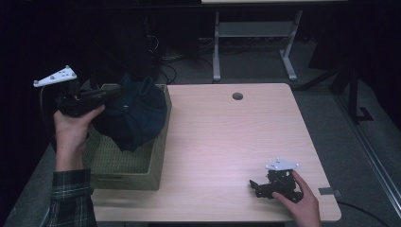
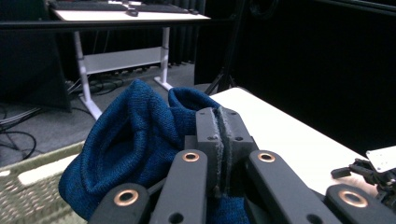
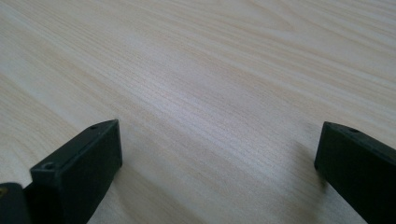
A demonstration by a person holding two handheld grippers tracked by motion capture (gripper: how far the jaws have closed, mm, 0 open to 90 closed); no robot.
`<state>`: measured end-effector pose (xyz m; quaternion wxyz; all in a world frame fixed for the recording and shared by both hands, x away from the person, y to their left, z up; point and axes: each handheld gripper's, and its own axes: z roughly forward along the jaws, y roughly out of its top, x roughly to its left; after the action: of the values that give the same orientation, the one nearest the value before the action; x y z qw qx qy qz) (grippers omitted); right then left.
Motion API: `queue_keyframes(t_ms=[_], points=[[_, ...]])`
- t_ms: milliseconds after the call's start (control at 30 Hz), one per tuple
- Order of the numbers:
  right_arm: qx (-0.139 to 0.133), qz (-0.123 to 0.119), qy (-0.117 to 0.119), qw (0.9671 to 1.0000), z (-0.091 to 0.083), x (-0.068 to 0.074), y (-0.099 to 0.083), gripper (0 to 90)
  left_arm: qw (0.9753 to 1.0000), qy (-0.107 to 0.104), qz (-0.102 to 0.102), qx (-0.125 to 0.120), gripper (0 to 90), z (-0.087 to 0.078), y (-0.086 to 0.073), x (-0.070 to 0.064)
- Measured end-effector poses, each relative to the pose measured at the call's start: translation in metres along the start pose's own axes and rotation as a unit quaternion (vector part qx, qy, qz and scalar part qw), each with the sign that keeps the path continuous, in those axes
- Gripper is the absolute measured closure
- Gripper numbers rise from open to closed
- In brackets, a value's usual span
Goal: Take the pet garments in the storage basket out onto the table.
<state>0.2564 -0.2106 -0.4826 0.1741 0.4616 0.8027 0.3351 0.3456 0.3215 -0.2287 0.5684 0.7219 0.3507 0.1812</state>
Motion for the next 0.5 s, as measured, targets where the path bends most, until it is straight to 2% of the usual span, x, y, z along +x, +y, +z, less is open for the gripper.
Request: queue_keyframes(t_ms=[500], points=[[0.0, 0.0, 0.0, 1.0, 0.0, 0.0, 0.0, 0.4, 0.9988, -0.046, 0.01, -0.006, 87.5, 0.029, 0.014, -0.023]])
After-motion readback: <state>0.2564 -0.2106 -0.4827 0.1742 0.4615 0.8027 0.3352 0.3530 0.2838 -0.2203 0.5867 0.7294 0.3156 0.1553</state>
